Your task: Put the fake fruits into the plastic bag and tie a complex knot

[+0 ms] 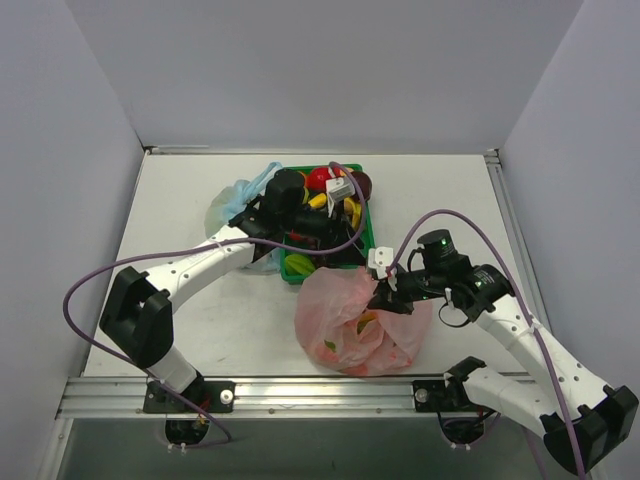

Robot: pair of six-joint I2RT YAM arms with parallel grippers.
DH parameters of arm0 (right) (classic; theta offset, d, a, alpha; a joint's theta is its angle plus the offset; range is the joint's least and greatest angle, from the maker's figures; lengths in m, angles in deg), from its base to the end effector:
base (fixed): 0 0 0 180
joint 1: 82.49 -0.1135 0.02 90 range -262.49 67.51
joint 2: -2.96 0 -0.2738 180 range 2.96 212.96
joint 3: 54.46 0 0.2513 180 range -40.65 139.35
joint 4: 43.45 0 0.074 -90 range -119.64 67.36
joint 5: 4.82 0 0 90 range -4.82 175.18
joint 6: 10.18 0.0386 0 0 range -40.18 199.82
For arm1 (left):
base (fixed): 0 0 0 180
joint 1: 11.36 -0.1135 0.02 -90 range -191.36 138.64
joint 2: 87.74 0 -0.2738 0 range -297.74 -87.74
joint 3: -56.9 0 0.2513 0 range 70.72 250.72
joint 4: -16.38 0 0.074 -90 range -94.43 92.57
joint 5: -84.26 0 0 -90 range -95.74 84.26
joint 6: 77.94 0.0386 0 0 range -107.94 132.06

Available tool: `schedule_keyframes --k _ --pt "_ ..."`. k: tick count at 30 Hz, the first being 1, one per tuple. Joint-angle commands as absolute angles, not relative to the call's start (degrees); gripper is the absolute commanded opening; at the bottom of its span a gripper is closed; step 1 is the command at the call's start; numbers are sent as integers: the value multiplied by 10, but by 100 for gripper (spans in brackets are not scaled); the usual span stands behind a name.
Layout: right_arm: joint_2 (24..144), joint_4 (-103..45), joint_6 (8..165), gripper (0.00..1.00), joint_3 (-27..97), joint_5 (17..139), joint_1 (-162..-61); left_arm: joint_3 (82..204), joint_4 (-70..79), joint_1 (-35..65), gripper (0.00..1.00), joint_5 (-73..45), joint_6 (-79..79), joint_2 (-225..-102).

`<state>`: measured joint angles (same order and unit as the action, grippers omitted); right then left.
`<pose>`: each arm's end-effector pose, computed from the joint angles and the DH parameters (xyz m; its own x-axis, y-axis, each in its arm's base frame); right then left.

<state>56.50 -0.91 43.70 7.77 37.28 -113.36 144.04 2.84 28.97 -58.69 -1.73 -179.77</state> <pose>0.1472 0.1214 0.3160 0.1283 -0.3837 -0.9145 -0.9870 0.0410 -0.1557 0.2639 -0.2645 0.3350 -0.4646 0.2060 -0.8612 0.8818 0.0189 -0.4712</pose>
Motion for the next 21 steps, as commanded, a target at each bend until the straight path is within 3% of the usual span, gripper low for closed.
schedule_keyframes --k 1,3,6,11,13,18,21 --pt "557 8 408 0 99 382 -1139 1468 35 289 72 -643 -50 -1798" --pt "556 9 404 0 97 385 -1140 1461 31 291 71 -652 -50 -1799" --pt "556 11 397 0 95 389 -1140 1449 42 292 58 -652 -53 -1797" --pt "557 11 396 0 96 389 -1140 1453 44 298 56 -642 -42 -1796" --pt "558 12 397 0 98 387 -1140 1455 37 301 56 -637 -37 -1799" --pt "558 15 390 0 103 387 -1142 1459 27 309 68 -619 -18 -1811" --pt "557 18 388 0 106 390 -1147 1468 -3 314 67 -610 0 -1823"
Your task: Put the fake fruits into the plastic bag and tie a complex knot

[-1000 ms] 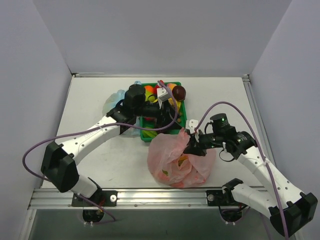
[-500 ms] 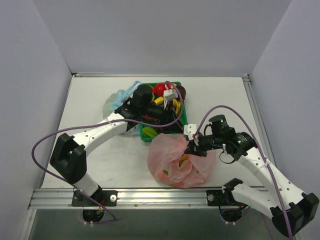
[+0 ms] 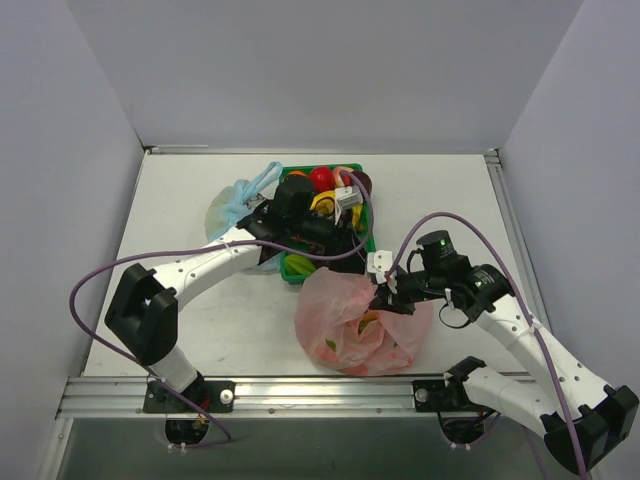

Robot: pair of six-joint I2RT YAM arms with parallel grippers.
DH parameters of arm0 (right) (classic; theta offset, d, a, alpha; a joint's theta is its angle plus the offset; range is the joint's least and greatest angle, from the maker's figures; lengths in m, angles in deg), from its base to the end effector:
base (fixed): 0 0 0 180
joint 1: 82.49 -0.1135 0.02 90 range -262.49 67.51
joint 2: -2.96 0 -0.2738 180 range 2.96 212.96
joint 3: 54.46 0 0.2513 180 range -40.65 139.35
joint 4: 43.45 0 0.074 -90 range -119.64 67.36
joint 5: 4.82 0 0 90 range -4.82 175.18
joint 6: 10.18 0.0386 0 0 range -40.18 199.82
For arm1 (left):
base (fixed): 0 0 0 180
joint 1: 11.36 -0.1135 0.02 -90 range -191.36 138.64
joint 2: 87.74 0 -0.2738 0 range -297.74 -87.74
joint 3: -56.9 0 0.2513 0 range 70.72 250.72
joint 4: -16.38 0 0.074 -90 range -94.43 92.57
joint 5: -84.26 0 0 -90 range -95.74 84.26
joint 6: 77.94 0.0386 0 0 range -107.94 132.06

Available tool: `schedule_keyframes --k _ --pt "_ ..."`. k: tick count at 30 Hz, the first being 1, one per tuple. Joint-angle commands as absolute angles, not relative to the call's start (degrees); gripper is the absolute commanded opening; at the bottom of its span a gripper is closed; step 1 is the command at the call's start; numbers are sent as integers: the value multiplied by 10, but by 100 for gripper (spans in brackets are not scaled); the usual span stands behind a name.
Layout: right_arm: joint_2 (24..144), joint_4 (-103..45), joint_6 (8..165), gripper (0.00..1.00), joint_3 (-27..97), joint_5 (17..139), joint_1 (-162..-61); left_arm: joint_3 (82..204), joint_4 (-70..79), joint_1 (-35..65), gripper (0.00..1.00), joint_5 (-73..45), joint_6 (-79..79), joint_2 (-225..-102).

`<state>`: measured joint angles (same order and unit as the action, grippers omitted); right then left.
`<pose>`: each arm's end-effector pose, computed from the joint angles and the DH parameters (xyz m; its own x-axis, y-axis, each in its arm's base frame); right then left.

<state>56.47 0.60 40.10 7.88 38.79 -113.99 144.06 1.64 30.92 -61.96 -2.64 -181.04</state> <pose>0.1454 0.1219 0.3142 0.1744 -0.4101 -0.8952 -0.9794 0.0221 -0.2009 0.2557 -0.2759 0.3259 -0.4958 0.2601 -0.8286 0.8507 -0.0466 -0.5236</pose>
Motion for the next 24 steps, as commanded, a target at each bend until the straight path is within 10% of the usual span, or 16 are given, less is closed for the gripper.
schedule_keyframes --k 1,7,24 --pt "557 20 387 0 105 390 -1147 1469 -6 315 65 -610 1 -1824" --pt "558 17 407 0 94 395 -1147 1434 88 304 0 -628 -16 -1785" --pt "622 -78 678 0 94 351 -1082 1314 -20 380 0 -555 268 -1566"
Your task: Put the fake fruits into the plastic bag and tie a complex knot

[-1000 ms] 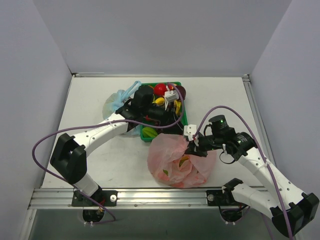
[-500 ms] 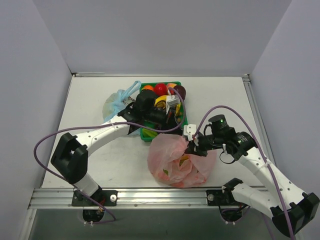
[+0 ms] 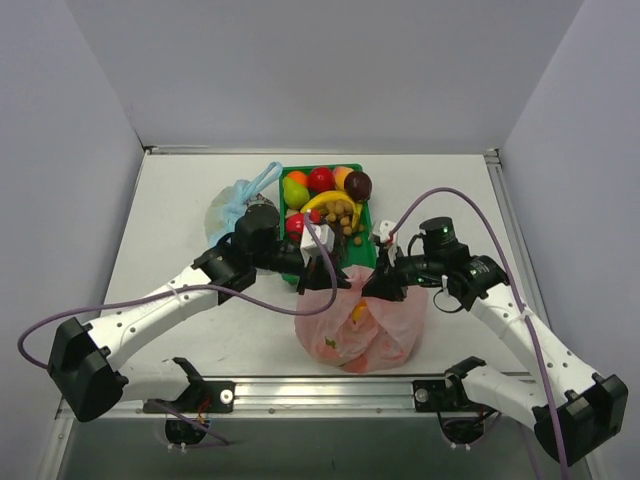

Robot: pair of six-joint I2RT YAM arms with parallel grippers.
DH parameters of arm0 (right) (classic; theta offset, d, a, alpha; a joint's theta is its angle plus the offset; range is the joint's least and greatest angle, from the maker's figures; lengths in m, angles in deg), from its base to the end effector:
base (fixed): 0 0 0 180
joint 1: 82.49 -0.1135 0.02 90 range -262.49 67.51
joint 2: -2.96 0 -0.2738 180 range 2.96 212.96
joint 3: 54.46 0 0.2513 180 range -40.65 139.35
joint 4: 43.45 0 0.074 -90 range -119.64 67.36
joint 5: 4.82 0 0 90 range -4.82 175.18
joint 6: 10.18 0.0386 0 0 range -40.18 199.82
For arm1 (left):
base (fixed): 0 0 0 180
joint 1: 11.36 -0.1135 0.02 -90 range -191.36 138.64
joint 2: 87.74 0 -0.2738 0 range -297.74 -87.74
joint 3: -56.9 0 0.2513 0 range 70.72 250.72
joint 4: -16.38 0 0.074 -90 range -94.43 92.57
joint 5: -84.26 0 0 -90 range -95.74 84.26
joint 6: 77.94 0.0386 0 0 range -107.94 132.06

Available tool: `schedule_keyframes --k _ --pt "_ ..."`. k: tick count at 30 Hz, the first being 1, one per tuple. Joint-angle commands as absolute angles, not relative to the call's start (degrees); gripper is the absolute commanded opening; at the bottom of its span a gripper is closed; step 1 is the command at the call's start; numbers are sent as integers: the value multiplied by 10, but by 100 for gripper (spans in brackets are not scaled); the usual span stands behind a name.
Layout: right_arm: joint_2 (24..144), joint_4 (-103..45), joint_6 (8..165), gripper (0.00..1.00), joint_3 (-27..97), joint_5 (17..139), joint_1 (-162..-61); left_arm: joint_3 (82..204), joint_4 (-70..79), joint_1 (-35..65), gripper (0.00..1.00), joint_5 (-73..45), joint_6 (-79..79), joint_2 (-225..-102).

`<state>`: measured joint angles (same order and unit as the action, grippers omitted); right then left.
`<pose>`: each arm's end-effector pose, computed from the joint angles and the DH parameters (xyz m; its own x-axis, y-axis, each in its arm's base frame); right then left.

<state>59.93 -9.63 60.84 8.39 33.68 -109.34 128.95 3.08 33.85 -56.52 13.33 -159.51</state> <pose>0.1713 0.1206 0.3229 -0.1032 -0.2792 -0.9547 -0.9851 0.1611 0.0594 0.1771 -0.2209 0.3526 -0.1369 0.1578 -0.9779 0.9838 -0.0937 -0.1529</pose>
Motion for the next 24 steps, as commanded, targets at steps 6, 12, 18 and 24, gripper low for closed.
schedule_keyframes --k 6,12,18,24 --pt "637 -92 725 0 98 362 -1078 1336 -169 495 0 -431 452 -1595" --pt "636 -100 753 0 97 380 -1072 1318 -237 612 0 -244 563 -1645" --pt "625 -101 767 0 102 375 -1069 1321 -252 631 0 -176 574 -1710" --pt "590 -80 714 0 86 364 -1067 1308 -258 626 0 -159 620 -1727"
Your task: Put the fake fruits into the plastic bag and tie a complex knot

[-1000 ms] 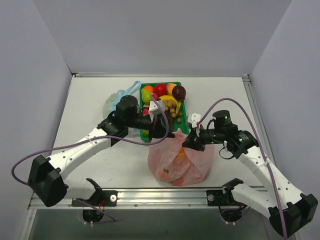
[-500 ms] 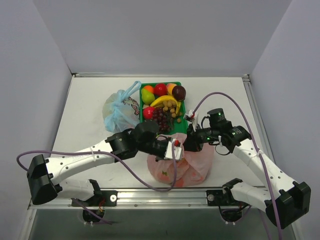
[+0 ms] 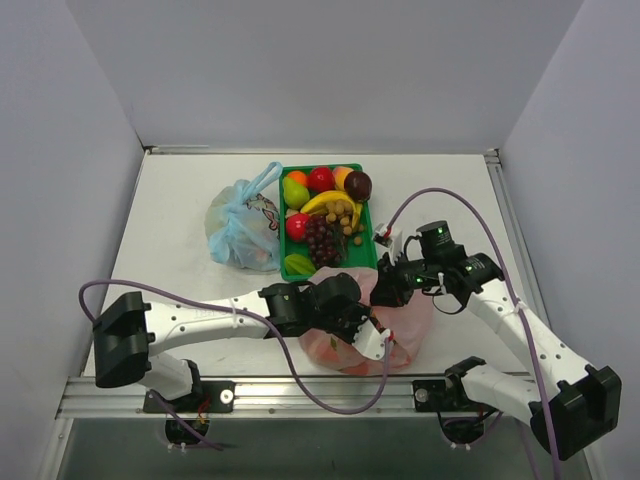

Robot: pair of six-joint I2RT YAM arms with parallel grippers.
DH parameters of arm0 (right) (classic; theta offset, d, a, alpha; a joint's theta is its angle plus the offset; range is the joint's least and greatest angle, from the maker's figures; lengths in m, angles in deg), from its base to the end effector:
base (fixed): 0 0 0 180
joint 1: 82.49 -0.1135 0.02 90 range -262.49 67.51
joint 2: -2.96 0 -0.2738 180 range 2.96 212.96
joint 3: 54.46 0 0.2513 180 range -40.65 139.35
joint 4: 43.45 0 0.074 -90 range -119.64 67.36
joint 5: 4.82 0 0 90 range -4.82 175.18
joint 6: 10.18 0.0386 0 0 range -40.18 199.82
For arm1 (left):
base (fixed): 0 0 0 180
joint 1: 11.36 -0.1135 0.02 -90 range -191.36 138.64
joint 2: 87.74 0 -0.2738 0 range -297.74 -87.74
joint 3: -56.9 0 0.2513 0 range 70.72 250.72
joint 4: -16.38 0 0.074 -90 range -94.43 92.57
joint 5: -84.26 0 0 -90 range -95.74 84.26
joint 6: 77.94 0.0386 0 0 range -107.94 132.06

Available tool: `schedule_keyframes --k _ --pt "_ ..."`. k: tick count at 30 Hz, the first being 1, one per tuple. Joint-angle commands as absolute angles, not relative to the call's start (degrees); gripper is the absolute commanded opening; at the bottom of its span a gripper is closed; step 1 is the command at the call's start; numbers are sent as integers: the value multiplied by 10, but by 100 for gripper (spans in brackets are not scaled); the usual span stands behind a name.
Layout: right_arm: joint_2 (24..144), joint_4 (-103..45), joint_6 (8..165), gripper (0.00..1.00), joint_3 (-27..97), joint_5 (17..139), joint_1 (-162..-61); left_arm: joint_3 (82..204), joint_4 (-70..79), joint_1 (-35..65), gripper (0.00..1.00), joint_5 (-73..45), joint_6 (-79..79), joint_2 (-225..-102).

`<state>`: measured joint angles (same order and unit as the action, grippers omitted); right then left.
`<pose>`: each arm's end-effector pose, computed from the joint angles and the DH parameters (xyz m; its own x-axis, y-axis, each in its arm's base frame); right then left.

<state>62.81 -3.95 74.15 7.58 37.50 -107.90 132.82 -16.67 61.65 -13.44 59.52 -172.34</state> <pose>0.1803 0.1172 0.2993 -0.4638 -0.2940 -0.8358 -0.8702 0.3284 0.3674 0.0904 -0.3137 0.2734 0.5883 0.5733 -0.5703 0.8038 -0.3379 0.4896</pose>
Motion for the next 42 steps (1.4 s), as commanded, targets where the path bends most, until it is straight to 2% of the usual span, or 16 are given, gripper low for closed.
schedule_keyframes --k 1,4,7,8,10,12,13,18,20,26,32,37,42 --pt "587 -73 694 0 86 361 -1067 1300 -251 624 0 -170 630 -1716" --pt "582 -53 676 0 91 350 -1067 1264 -227 624 0 -207 669 -1674" --pt "586 -45 676 22 100 357 -1067 1258 -222 622 0 -216 679 -1661" --pt "586 -44 673 40 101 372 -1067 1260 -222 620 0 -221 679 -1661" --pt "582 -35 659 56 103 387 -1067 1267 -224 614 0 -236 672 -1658" --pt "568 -34 631 77 98 408 -1067 1271 -225 611 0 -245 666 -1657" --pt "565 -34 623 81 94 411 -1067 1274 -226 609 0 -253 666 -1657" --pt "569 -25 586 84 94 382 -1072 1275 -220 603 0 -261 669 -1658" --pt "567 -21 583 93 92 367 -1084 1274 -217 601 0 -260 672 -1659" --pt "520 -18 531 95 68 421 -1109 1278 -212 590 0 -267 671 -1654" --pt "474 25 492 97 74 397 -1106 1285 -212 585 0 -277 670 -1661" --pt "479 36 455 93 47 403 -1108 1295 -211 577 0 -286 665 -1663" --pt "485 27 422 86 15 394 -1117 1303 -212 572 0 -293 663 -1661"
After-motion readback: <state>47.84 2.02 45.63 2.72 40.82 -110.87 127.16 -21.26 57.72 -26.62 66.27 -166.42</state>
